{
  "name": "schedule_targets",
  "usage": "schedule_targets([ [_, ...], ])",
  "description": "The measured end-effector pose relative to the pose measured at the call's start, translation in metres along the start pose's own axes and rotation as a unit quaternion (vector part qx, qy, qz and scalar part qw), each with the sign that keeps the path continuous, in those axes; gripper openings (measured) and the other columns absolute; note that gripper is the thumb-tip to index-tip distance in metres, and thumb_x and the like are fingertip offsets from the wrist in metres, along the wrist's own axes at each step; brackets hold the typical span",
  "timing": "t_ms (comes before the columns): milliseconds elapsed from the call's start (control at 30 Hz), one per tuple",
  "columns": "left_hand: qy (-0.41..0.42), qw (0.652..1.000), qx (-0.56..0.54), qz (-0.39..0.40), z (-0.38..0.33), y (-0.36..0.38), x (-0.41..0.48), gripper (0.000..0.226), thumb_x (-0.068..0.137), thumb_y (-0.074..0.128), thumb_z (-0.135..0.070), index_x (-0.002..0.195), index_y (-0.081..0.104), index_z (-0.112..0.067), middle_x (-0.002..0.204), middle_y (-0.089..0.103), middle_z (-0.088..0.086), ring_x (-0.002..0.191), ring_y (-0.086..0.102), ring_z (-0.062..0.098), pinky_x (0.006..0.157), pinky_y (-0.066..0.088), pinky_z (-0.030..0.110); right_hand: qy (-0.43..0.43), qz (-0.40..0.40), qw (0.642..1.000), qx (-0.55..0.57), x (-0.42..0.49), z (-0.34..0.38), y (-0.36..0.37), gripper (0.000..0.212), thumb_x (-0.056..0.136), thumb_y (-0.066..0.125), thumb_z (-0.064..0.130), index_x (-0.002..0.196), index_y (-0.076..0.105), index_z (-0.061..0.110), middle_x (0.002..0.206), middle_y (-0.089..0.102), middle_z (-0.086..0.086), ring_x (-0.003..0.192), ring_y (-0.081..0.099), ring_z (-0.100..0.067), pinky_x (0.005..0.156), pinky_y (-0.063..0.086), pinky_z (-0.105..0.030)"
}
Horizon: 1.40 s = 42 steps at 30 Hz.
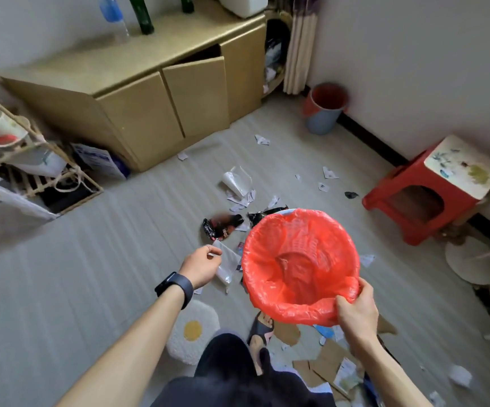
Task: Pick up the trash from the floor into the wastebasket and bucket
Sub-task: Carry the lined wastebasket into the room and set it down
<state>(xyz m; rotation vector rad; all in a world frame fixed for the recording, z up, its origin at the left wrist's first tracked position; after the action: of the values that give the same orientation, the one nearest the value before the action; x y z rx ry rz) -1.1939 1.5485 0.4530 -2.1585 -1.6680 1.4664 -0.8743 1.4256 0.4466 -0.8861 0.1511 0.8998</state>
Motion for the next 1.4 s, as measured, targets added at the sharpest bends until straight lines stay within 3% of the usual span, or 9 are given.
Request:
schedule_targets([
  [167,-0.021,1.000,0.002,-0.008,-0.020,-0.010,0.033,0.024,0.093,0.054,-0.028,0.116,0.061,-0.029,0.109,0.066,-0.002,0.107,0.061,0.020,0.094,0.044,0.028,-0.022,0.037,0.999,-0.003,0.028,0.046,0.027,0.060,0.081,0.056,0.008,0.136,0.043,0.024,0.116,0.062,-0.007,0.100,0.058,-0.027,0.074,0.048,-0.034],
  [300,-0.055,0.998,0.012,-0.007,-0.027,-0.025,0.062,0.030,0.092,0.053,-0.030,0.122,0.056,-0.028,0.116,0.064,-0.001,0.111,0.059,0.023,0.095,0.044,0.030,-0.023,0.056,0.998,-0.006,0.044,0.075,0.055,0.059,0.080,0.057,0.009,0.136,0.045,0.025,0.118,0.062,-0.006,0.101,0.058,-0.027,0.087,0.049,-0.039],
  [500,-0.106,0.991,0.012,-0.080,-0.020,-0.071,0.104,0.059,0.092,0.056,-0.038,0.145,0.038,-0.020,0.143,0.046,0.014,0.130,0.047,0.031,0.104,0.037,0.036,-0.031,0.118,0.992,-0.013,0.054,0.126,0.117,0.058,0.078,0.056,0.011,0.131,0.045,0.030,0.110,0.065,-0.002,0.096,0.063,-0.023,0.089,0.054,-0.049],
  [700,-0.192,0.976,-0.013,-0.104,0.039,-0.128,0.137,0.073,0.088,0.056,-0.033,0.151,0.025,-0.016,0.144,0.041,0.019,0.129,0.047,0.037,0.106,0.039,0.041,-0.061,0.167,0.983,-0.050,0.040,0.175,0.203,0.055,0.081,0.059,0.009,0.131,0.048,0.028,0.106,0.063,0.001,0.096,0.062,-0.021,0.091,0.054,-0.045],
  [800,-0.219,0.971,-0.039,-0.088,0.081,-0.157,0.158,0.067,0.087,0.057,-0.033,0.146,0.031,-0.015,0.134,0.053,0.018,0.122,0.054,0.037,0.098,0.043,0.039,-0.074,0.196,0.976,-0.066,0.030,0.196,0.257,0.057,0.080,0.060,0.008,0.133,0.049,0.026,0.107,0.066,0.003,0.094,0.063,-0.017,0.089,0.054,-0.041],
  [1000,-0.245,0.960,-0.114,-0.071,0.200,-0.231,0.254,0.013,0.083,0.057,-0.025,0.096,0.055,-0.024,0.098,0.069,0.008,0.085,0.063,0.030,0.080,0.056,0.038,-0.069,0.223,0.966,-0.111,0.022,0.232,0.414,0.057,0.077,0.059,0.012,0.124,0.048,0.040,0.098,0.068,0.010,0.086,0.067,-0.016,0.080,0.058,-0.042],
  [1200,-0.271,0.944,-0.148,-0.115,0.289,-0.257,0.375,0.015,0.079,0.054,-0.019,0.093,0.058,-0.023,0.085,0.064,0.003,0.081,0.064,0.032,0.074,0.059,0.044,-0.109,0.226,0.952,-0.176,0.067,0.246,0.576,0.059,0.085,0.060,0.014,0.141,0.043,0.025,0.117,0.067,-0.003,0.101,0.062,-0.023,0.088,0.048,-0.032],
  [1300,-0.270,0.933,-0.180,-0.156,0.322,-0.239,0.434,0.014,0.081,0.056,-0.015,0.093,0.057,-0.022,0.082,0.062,0.001,0.082,0.062,0.032,0.077,0.057,0.040,-0.123,0.226,0.947,-0.191,0.107,0.221,0.645,0.066,0.091,0.063,0.044,0.148,0.036,0.026,0.132,0.063,-0.003,0.116,0.063,-0.025,0.100,0.049,-0.039],
  [1400,-0.267,0.899,-0.285,-0.200,0.372,-0.193,0.499,0.014,0.074,0.056,-0.018,0.088,0.055,-0.023,0.084,0.066,0.002,0.081,0.066,0.031,0.078,0.058,0.044,-0.096,0.212,0.961,-0.150,0.147,0.163,0.705,0.078,0.086,0.044,0.078,0.148,0.034,0.031,0.137,0.060,0.001,0.111,0.067,-0.025,0.103,0.048,-0.046],
])
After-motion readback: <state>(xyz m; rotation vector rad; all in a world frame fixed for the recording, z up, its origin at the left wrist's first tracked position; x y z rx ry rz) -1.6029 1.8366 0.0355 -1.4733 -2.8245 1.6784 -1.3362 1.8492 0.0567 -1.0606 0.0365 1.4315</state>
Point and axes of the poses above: each hand's wrist, its own x-axis towards the middle knuckle, its own y-axis out of the palm, z = x × y, the point moved 1 cm from there along x, towards the middle knuckle
